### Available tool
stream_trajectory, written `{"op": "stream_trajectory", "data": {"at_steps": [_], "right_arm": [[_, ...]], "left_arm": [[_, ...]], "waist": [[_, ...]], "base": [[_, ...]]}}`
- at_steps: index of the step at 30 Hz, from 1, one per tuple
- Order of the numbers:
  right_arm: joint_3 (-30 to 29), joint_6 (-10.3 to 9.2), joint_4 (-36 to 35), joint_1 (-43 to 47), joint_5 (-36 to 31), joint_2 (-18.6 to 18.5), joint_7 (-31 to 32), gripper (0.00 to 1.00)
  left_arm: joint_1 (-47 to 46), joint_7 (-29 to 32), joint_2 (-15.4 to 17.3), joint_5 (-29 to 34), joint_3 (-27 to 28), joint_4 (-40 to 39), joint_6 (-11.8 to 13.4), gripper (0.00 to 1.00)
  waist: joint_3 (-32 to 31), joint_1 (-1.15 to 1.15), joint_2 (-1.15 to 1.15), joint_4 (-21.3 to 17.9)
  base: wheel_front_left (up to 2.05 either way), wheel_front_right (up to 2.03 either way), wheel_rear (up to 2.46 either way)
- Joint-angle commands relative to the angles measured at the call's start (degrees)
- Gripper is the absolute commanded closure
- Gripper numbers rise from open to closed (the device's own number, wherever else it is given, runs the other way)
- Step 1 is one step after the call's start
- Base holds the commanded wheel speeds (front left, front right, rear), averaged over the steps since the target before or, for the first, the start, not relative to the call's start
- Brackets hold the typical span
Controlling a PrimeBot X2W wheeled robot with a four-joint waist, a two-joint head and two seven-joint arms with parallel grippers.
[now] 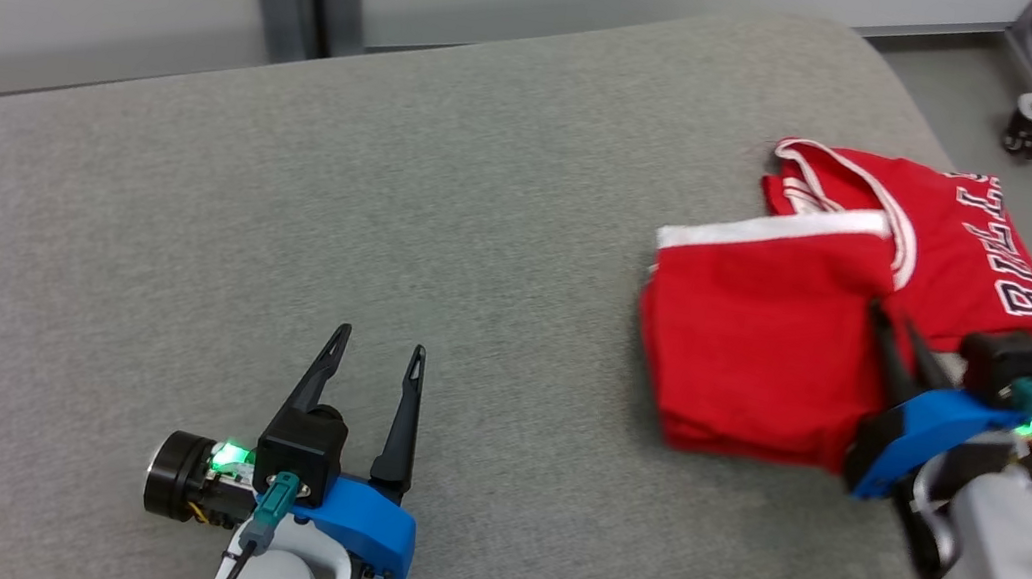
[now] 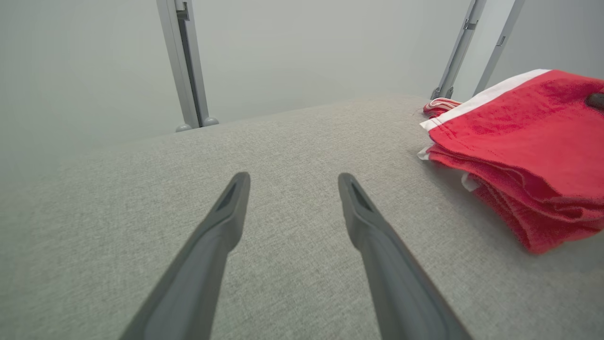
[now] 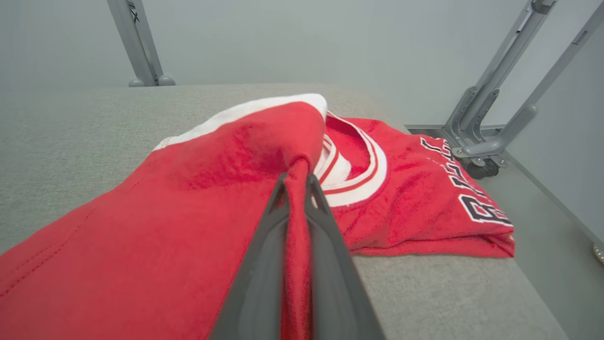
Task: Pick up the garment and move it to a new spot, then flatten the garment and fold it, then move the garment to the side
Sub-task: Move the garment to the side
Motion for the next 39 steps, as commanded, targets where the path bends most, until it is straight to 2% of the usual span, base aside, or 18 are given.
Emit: {"op": "stream_trajectory", "data": {"at_steps": [1, 7, 15, 16, 17, 18, 20, 23, 25, 26, 29, 31, 34, 39], "right_arm": [[-0.4, 0.0, 0.5, -2.1, -1.2, -2.1, -0.1, 1.0], [-2.4, 0.0, 4.7, -7.4, -6.3, -10.1, -0.1, 1.0], [-10.8, -0.01, 12.9, -11.5, -14.0, -19.0, -0.1, 1.0], [-12.4, -0.01, 13.2, -11.8, -15.5, -19.9, -0.1, 0.65], [-13.3, -0.01, 13.8, -11.6, -17.5, -20.3, -0.1, 0.08], [-15.2, -0.01, 14.0, -11.7, -19.0, -21.1, -0.1, 0.0], [-19.4, -0.01, 13.4, -11.8, -23.0, -21.9, -0.1, 0.0], [-27.5, -0.01, 9.2, -10.5, -27.3, -19.4, -0.1, 0.0], [-32.2, 0.0, 4.9, -9.3, -28.3, -15.1, -0.1, 0.0], [-32.2, 0.0, 4.9, -9.3, -28.3, -15.1, -0.1, 0.0], [-34.1, -0.01, -3.3, -7.4, -27.9, -8.4, -0.1, 0.0], [-33.2, -0.01, -8.2, -5.3, -26.0, -3.9, -0.1, 0.0], [-30.4, -0.01, -14.2, -1.4, -21.8, 0.6, -0.1, 0.0], [-23.4, -0.01, -21.3, 6.1, -15.7, 4.7, -0.1, 0.0]], "left_arm": [[-0.4, -0.1, 0.1, 0.6, 0.2, 0.1, -0.1, 0.0], [-0.4, -0.1, 0.1, 1.2, 0.5, -0.2, 0.0, 0.0], [-1.1, -0.1, 0.1, 2.7, 1.6, -0.5, -0.1, 0.0], [-1.1, -0.1, 0.1, 3.0, 1.7, -0.5, -0.2, 0.0], [-1.1, -0.1, 0.0, 3.1, 1.7, -0.6, -0.4, 0.0], [-1.0, -0.1, 0.1, 3.2, 1.8, -0.6, -0.5, 0.0], [-1.0, -0.1, 0.0, 3.4, 2.1, -0.6, -0.3, 0.0], [-0.8, -0.1, 0.0, 3.4, 2.5, -0.7, -0.2, 0.0], [-0.7, -0.1, 0.1, 3.1, 2.6, -1.0, 0.1, 0.0], [-0.7, -0.1, 0.1, 3.1, 2.6, -1.0, 0.1, 0.0], [-0.1, -0.1, 0.1, 2.9, 3.1, -1.4, 0.8, 0.0], [0.4, -0.1, 0.1, 2.8, 3.6, -1.8, 1.2, 0.0], [1.3, -0.1, 0.0, 2.7, 4.6, -2.2, 2.0, 0.0], [2.6, -0.1, 0.1, 2.6, 6.9, -3.6, 3.1, 0.0]], "waist": [[1.3, 0.0, 0.0, 1.9], [3.0, 0.0, 0.0, 7.0], [4.8, 0.0, 0.0, 12.6], [5.0, 0.0, 0.0, 12.9], [5.2, 0.0, 0.0, 13.3], [5.4, 0.0, 0.0, 13.6], [5.6, 0.0, 0.0, 13.9], [5.6, 0.0, 0.0, 14.2], [5.0, 0.0, 0.0, 14.4], [5.0, 0.0, 0.0, 14.4], [4.1, 0.0, 0.0, 14.7], [3.2, 0.0, 0.0, 14.9], [1.8, 0.0, 0.0, 15.6], [-0.6, 0.0, 0.0, 17.5]], "base": [[0.0, 0.0, 0.0], [0.0, 0.0, 0.0], [0.0, 0.0, 0.0], [0.0, 0.0, 0.0], [0.0, 0.0, 0.0], [0.0, 0.0, 0.0], [0.0, 0.0, 0.0], [0.0, 0.0, 0.0], [0.0, 0.0, 0.0], [0.0, 0.0, 0.0], [0.0, 0.0, 0.0], [0.0, 0.0, 0.0], [0.0, 0.0, 0.0], [0.0, 0.0, 0.0]]}}
